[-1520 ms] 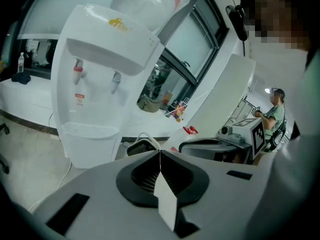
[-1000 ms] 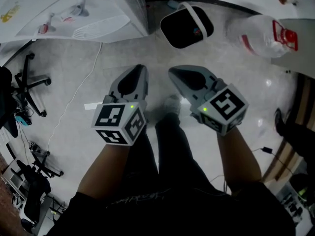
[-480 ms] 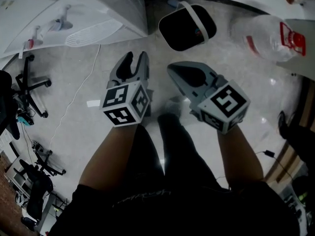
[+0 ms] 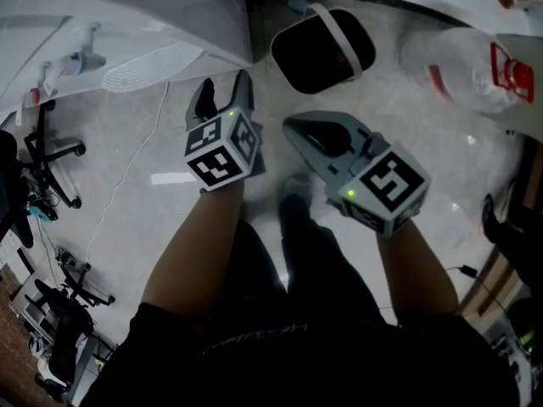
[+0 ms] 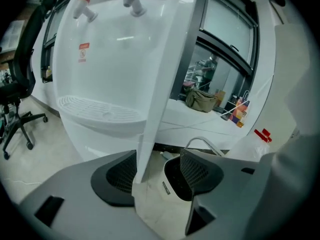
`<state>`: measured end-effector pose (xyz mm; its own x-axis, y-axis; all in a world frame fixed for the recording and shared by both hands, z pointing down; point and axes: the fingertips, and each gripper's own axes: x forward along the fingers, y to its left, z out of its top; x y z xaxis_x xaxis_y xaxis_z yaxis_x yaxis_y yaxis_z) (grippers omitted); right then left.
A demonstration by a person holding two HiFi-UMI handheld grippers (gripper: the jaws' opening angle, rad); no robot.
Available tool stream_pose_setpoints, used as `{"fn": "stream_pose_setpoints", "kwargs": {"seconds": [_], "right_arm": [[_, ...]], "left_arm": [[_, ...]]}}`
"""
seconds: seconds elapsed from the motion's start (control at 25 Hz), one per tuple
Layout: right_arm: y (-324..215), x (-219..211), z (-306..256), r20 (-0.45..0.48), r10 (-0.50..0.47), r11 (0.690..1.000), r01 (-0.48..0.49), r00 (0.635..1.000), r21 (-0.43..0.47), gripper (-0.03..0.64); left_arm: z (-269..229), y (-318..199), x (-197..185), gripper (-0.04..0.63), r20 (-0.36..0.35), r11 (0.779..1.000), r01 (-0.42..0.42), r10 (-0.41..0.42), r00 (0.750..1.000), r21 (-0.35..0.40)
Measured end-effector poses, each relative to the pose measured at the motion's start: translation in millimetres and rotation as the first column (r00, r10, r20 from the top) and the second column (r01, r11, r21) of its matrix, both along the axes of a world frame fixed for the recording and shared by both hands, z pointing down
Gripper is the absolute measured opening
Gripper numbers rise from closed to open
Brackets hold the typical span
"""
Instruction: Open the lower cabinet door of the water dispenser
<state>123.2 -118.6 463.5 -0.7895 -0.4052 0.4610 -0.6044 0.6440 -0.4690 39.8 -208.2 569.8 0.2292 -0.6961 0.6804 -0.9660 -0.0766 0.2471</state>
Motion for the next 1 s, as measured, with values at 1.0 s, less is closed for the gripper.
{"fn": "stream_pose_setpoints", "kwargs": {"seconds": [1.0], "right_arm": [[6,31,21,-0.073,0.021,0.999,-0.023,0.997,-0.024,0.012]], "left_arm": [[59,-48,-24,0.262,0.130,0.964,0.260,-0.250,0.959,-0.063]]}}
